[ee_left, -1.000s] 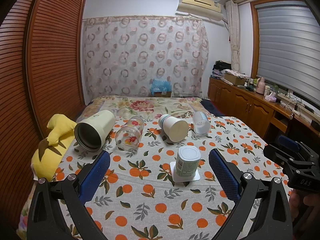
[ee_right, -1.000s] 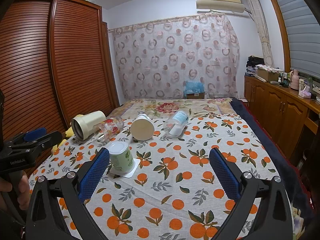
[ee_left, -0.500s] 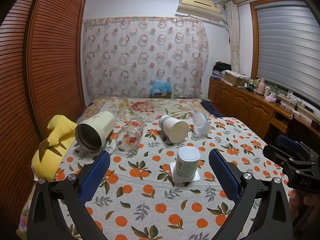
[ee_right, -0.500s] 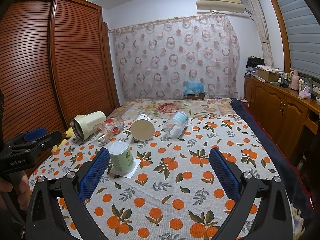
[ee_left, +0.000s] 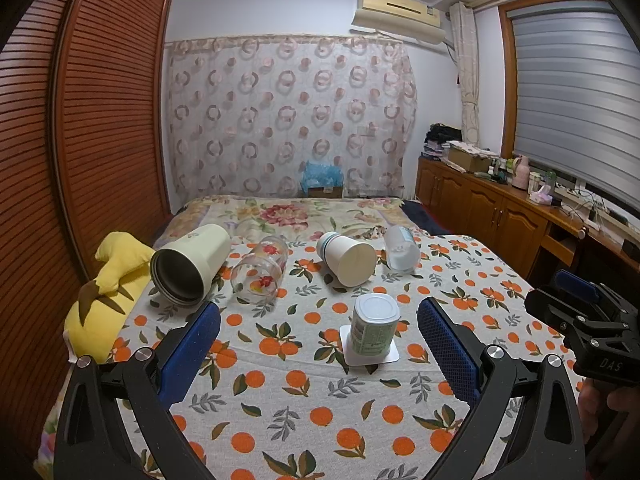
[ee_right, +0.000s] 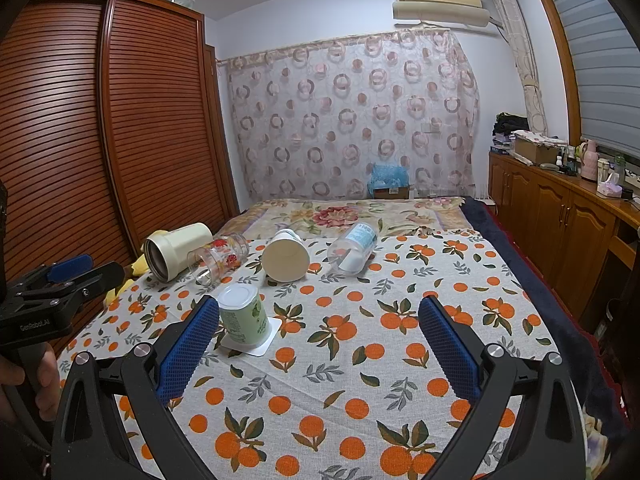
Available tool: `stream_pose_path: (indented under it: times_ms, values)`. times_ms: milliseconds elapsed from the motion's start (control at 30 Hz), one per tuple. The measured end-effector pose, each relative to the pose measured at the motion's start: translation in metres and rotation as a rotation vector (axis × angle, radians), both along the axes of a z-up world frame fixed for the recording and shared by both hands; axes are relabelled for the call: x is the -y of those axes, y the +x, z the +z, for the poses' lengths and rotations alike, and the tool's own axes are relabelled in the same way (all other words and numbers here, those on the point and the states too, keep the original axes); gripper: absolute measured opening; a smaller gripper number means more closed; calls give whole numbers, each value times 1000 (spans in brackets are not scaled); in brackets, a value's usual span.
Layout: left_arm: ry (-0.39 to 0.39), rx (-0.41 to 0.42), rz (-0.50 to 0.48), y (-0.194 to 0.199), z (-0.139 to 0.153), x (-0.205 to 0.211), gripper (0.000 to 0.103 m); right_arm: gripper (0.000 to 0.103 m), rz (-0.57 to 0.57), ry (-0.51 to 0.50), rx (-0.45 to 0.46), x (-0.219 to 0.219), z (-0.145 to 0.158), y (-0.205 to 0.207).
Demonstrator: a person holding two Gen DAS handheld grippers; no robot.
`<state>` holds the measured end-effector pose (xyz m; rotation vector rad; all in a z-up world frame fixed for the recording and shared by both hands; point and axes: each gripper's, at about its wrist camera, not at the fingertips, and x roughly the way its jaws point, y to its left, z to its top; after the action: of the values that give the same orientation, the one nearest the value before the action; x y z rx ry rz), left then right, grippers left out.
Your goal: Flip cup upside down
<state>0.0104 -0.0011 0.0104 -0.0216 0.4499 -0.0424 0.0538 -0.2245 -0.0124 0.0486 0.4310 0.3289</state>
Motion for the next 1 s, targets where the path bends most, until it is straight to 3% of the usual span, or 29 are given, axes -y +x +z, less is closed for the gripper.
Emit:
stream_pose_path:
  times_ms: [1000]
  values:
    - [3, 2, -1, -1, 2, 2, 95, 100, 1, -1, 1, 0, -1, 0]
